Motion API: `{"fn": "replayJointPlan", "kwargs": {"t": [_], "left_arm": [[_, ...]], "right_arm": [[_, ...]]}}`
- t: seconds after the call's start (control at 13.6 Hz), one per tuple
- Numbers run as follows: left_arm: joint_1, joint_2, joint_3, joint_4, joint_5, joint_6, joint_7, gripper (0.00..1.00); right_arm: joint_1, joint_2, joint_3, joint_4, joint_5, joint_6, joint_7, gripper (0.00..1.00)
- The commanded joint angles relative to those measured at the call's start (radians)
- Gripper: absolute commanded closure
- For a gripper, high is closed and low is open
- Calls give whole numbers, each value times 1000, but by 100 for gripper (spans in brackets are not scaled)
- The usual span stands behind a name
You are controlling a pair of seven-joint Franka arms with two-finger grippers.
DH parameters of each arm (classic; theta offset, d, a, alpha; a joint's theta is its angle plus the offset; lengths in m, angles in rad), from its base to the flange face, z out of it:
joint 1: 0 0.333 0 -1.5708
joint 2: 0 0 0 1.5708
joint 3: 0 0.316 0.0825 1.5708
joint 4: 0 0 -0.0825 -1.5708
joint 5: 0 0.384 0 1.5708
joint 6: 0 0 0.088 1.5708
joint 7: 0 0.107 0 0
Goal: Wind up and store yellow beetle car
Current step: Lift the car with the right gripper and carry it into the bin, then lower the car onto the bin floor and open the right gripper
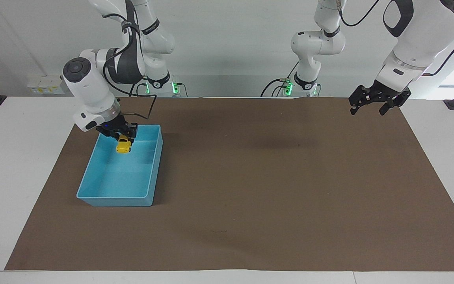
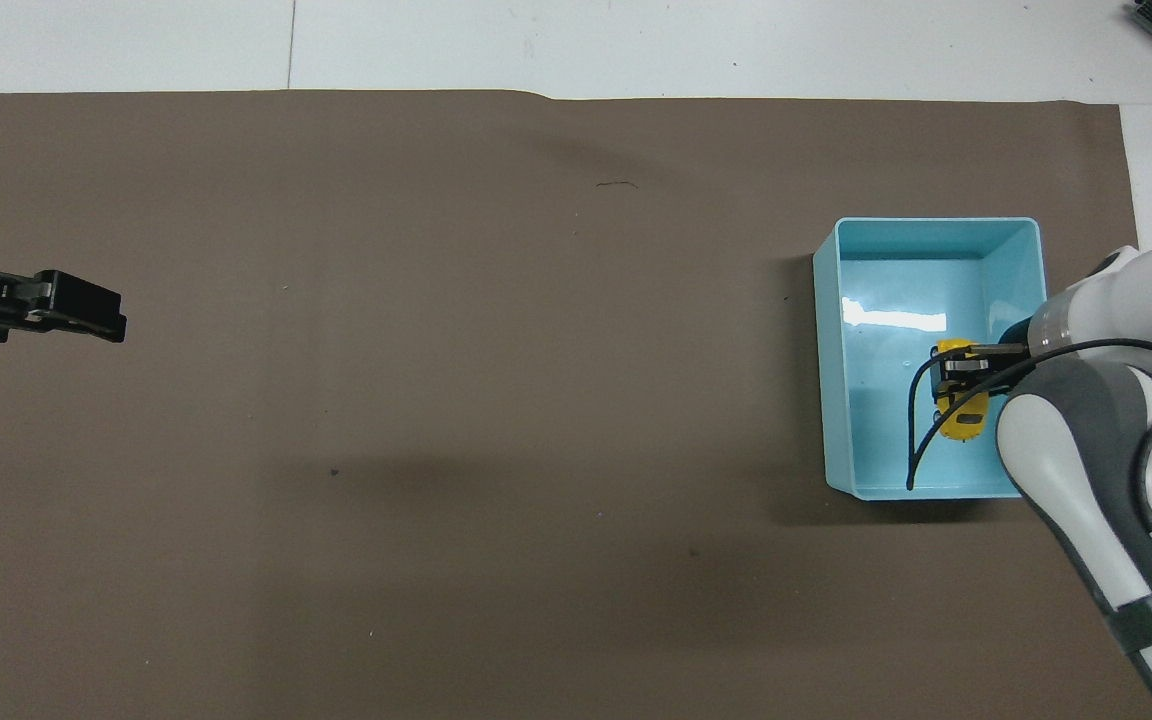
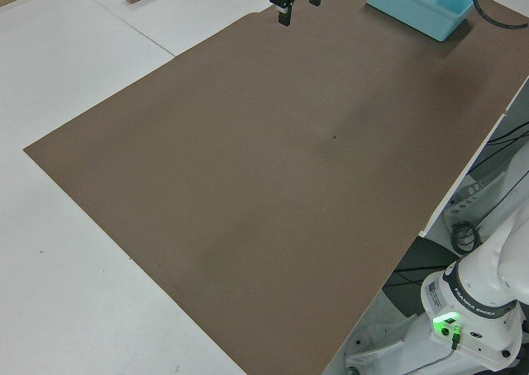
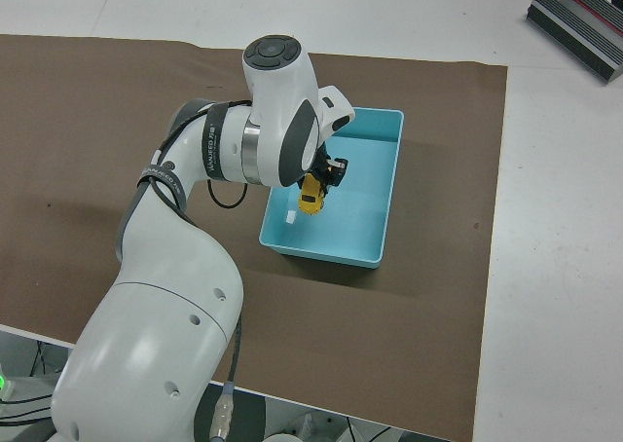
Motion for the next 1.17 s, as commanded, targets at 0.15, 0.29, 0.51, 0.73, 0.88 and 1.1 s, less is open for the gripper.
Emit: {"fn": "replayJointPlan", "kwargs": {"t": [0.15, 0.29, 0.51, 0.73, 0.88, 1.1], "left_arm": [[21, -11, -10, -9, -16, -3, 6, 0], [21, -11, -10, -9, -15, -3, 6, 0], [21, -11, -10, -9, -16, -3, 6, 0], [21, -11, -10, -9, -15, -3, 6, 0], [21, -11, -10, -9, -15, -3, 6, 0], [21, -11, -10, -9, -16, -3, 6, 0]], "right_arm": [[-35, 37, 3, -50, -9, 108, -61, 100], [-38, 55, 3, -60, -9, 137, -71, 100], [-38, 87, 3, -75, -12, 195, -77, 100], [-38, 116, 3, -86, -12, 240, -94, 100], [-38, 118, 3, -112, -12, 273, -95, 100], [-38, 138, 3, -133, -12, 318, -94, 100]]}}
